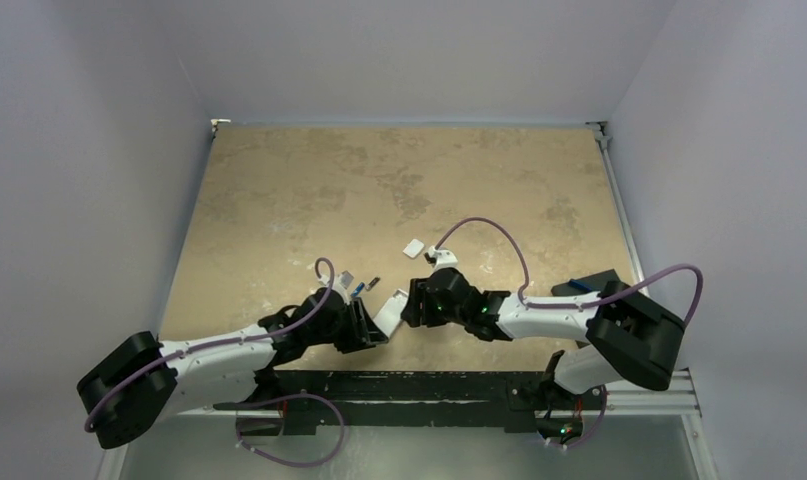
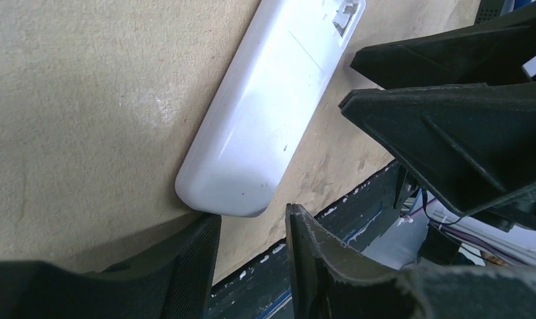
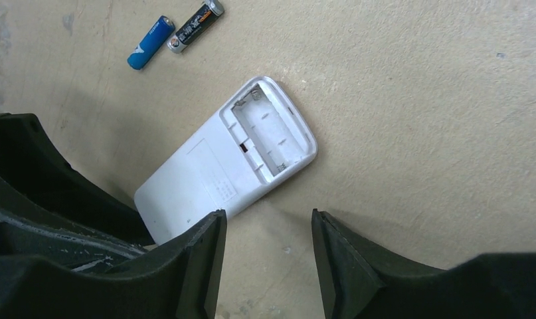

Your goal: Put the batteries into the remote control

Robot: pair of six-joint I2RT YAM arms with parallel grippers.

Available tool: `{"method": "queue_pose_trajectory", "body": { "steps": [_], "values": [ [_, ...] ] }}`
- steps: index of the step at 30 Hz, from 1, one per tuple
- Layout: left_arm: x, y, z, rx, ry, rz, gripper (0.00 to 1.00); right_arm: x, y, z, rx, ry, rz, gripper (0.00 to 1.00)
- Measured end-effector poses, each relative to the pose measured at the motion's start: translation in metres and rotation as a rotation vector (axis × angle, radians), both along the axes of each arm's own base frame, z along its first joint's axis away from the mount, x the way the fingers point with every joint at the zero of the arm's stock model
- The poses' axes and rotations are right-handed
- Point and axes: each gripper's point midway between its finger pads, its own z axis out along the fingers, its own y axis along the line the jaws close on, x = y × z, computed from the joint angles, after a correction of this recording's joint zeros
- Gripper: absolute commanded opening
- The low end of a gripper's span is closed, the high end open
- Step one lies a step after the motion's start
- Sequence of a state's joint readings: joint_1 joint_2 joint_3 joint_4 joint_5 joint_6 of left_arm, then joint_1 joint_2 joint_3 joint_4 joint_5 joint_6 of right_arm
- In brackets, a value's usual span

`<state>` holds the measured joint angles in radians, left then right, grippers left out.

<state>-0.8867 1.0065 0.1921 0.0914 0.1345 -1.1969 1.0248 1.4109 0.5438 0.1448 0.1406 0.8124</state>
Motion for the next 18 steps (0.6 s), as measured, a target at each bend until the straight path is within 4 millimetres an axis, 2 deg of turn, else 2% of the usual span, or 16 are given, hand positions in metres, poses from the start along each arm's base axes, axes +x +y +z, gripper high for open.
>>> {"method": "queue_pose_trajectory", "body": {
  "steps": [3,7,11,18],
  "values": [
    [0.001,-0.001,0.001,0.01,-0.008,0.003,0.44,0.002,-0.003,0.009,-0.012,-0.017,0.004,0.59],
    [0.005,0.001,0.006,0.028,-0.02,0.019,0.52,0.01,0.0,0.035,-0.002,-0.07,0.009,0.6],
    [0.01,0.003,0.019,0.038,-0.044,0.032,0.58,0.017,0.004,0.062,0.008,-0.126,0.023,0.61],
    [0.016,0.005,0.056,0.041,-0.117,0.022,0.61,0.029,0.015,0.1,0.008,-0.189,0.047,0.69]
  ]
}}
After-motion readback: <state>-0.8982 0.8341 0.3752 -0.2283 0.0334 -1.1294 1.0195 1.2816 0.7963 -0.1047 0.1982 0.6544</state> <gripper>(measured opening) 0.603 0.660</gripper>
